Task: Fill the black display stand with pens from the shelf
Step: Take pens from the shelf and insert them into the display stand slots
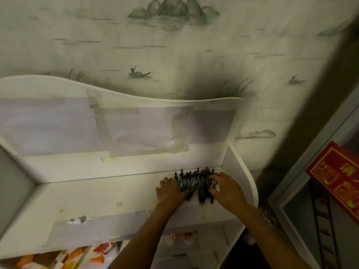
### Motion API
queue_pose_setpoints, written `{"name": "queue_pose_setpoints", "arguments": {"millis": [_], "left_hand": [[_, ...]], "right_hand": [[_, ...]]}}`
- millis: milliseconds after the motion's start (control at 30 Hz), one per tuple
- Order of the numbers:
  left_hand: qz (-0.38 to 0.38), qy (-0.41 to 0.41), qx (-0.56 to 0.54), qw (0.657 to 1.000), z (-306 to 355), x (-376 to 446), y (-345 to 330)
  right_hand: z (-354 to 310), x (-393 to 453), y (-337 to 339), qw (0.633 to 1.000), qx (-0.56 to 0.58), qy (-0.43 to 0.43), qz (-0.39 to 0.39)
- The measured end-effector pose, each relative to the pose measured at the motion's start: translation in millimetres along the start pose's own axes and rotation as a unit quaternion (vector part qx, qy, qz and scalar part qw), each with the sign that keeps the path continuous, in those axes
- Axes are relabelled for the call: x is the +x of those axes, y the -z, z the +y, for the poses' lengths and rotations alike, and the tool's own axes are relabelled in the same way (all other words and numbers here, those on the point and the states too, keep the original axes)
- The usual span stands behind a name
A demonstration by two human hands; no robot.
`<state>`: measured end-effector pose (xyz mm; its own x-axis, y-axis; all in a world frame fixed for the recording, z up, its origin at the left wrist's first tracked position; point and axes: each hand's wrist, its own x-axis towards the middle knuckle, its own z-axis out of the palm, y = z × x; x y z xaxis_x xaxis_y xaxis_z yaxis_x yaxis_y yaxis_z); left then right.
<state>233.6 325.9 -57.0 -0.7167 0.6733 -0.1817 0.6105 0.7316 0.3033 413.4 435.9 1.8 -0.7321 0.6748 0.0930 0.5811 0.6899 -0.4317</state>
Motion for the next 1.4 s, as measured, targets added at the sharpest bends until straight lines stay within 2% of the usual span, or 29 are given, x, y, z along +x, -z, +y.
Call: {"name": "queue_pose_setpoints", "arguments": {"millis": [233, 433, 733, 1033, 1167, 1267, 1333, 1400], "left_hand": [[-0.011, -0.008, 0.019, 1.0, 6.9, 11.1, 3.7], [-0.027, 0.04, -0.037, 0.998, 15.2, 17.3, 10.5], [-0.032, 0.109, -0.027, 0.993, 4.6, 23.5, 14.5], [0.038, 0.039, 0.019, 0.998, -15.7, 21.5, 17.2], [0.08, 0.065, -0.081, 0.991, -38.5, 16.9, 15.4], [0.12, 0.076, -0.181, 0.973, -45.9, 16.2, 19.9], [0.162, 0.078, -0.303, 0.936, -46.1, 16.6, 25.2], [0.184, 0.084, -0.446, 0.872, -44.6, 15.3, 32.6]], "right_hand": [[4.0, 5.1, -2.3, 1.0, 0.015, 0.003, 0.004], [1.1, 7.3, -4.4, 1.0, 0.005, 0.017, 0.0], [16.2, 3.6, 2.4, 1.0, 0.003, 0.021, 0.004], [3.7, 6.1, -3.3, 1.0, 0.016, 0.023, -0.012], [-3.0, 8.8, -6.2, 0.999, 0.008, 0.038, -0.014], [-5.9, 12.1, -7.3, 0.999, 0.009, 0.038, -0.016], [-9.1, 14.4, -9.4, 0.999, 0.01, 0.04, -0.021], [-13.2, 16.2, -12.6, 0.999, 0.012, 0.042, -0.024]]}}
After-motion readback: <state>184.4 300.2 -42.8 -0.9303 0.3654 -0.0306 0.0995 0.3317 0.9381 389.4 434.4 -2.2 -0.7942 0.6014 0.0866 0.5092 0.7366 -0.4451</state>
